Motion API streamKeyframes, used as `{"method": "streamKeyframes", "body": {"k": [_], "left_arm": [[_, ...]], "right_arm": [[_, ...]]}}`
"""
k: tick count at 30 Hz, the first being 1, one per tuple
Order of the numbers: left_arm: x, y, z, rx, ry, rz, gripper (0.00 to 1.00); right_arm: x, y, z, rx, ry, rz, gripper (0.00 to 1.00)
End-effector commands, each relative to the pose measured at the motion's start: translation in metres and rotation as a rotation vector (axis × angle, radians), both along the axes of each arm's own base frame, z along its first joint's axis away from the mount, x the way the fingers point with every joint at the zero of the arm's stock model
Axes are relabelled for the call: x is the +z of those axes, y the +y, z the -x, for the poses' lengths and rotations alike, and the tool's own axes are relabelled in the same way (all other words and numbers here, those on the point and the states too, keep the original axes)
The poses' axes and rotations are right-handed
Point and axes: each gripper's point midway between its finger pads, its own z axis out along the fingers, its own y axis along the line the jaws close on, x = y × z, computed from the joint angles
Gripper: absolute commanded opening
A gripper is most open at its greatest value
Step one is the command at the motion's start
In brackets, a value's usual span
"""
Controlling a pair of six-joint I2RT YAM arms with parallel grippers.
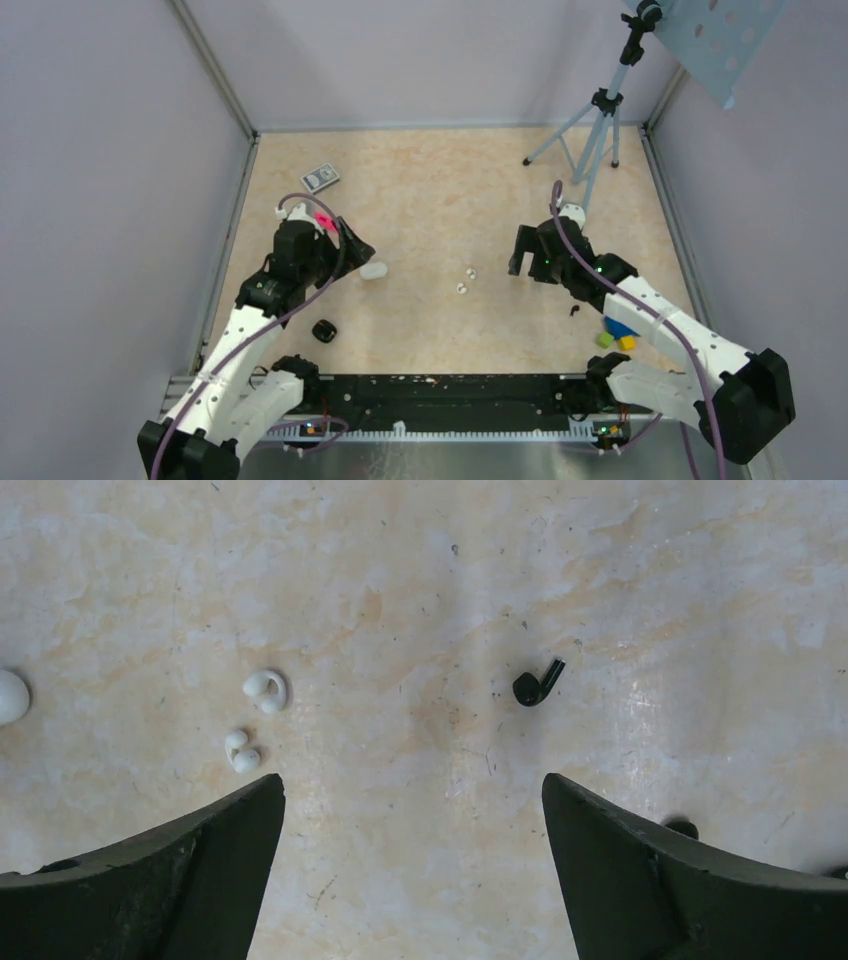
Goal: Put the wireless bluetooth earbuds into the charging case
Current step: Pick up the charging case from the center of the board.
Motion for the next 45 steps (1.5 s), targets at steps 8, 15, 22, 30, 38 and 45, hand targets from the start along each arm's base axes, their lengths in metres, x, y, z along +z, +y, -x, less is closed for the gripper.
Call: {"method": "streamKeyframes", "body": {"k": [8, 15, 22, 30, 38, 45], "left_arm": [[0.011, -0.001, -0.01, 0.023, 0.013, 0.003, 0.99], [-0.027, 0.004, -0.007, 0.077, 0.271, -0.057, 0.99], [-0.056, -0.007, -0.022, 0.212, 0.415, 0.031, 0.99], [-0.087, -0.001, -0.036, 0.407, 0.613, -0.012, 0.99], [-0.114, -0.011, -0.046, 0.419, 0.674, -0.016, 0.99], [-0.122, -0.027, -0.072, 0.222, 0.603, -0.102, 0.98]], "right_arm": [[0.037, 0.007, -0.012, 0.003, -0.12, -0.079, 0.99], [0.042, 0.008, -0.009, 0.023, -0.129, -0.085, 0.99], [0.051, 0.009, -0.006, 0.051, -0.148, -0.1, 0.99], [0.058, 0.011, -0.004, 0.065, -0.154, -0.107, 0.99], [0.057, 0.011, -0.002, 0.07, -0.157, -0.115, 0.99], [0.053, 0.009, 0.001, 0.072, -0.159, -0.115, 0.99]]}}
